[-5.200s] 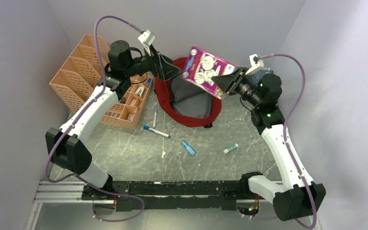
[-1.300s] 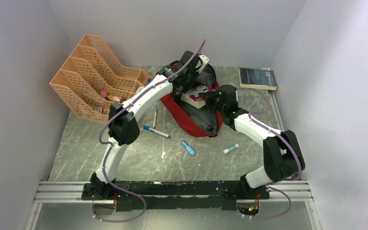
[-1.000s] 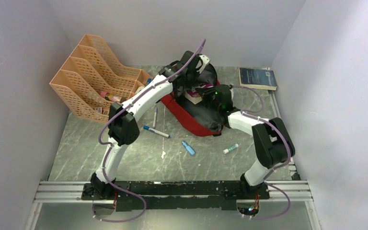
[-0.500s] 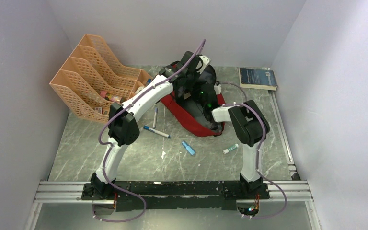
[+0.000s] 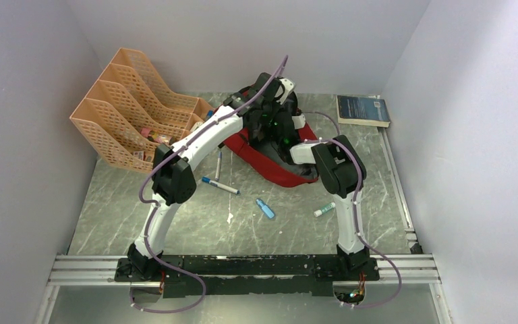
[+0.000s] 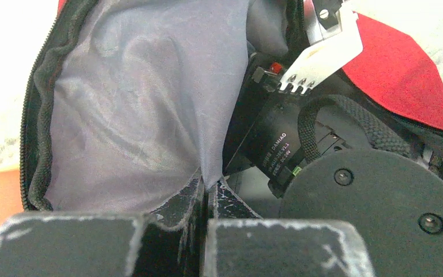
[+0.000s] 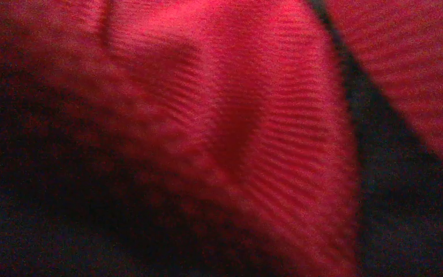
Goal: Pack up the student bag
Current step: Place the book in the student bag.
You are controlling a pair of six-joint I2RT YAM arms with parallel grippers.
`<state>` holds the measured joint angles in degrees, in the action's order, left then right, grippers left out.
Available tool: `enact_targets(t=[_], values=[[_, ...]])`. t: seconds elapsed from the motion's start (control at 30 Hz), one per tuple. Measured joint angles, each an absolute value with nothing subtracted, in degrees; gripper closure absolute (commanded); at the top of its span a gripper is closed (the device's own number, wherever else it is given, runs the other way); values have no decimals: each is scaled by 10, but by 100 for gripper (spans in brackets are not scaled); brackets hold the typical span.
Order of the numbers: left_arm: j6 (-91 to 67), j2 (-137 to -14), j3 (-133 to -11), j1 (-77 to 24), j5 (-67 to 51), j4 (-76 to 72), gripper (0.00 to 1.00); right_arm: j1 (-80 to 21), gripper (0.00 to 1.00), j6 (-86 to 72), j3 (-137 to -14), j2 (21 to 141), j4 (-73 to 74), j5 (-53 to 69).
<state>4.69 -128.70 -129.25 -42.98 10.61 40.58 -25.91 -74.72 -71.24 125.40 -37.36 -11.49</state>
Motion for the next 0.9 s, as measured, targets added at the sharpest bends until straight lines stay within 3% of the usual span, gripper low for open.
enact_targets(t=[0.1,0.17,0.43,0.9], values=[[44,-1287,-1293,-427,102,405,95,-259,8,-746,-719,1256,-340,-119],[42,-1288,-1293,-423,96,405,95,-259,2,-747,-725,1256,-324,-121],[34,-1288,-1292,-406,72,402,95,-259,1,-738,-733,1241,-274,-123],[29,-1290,-1275,-399,67,391,95,-255,1,-671,-759,1174,-54,-145]])
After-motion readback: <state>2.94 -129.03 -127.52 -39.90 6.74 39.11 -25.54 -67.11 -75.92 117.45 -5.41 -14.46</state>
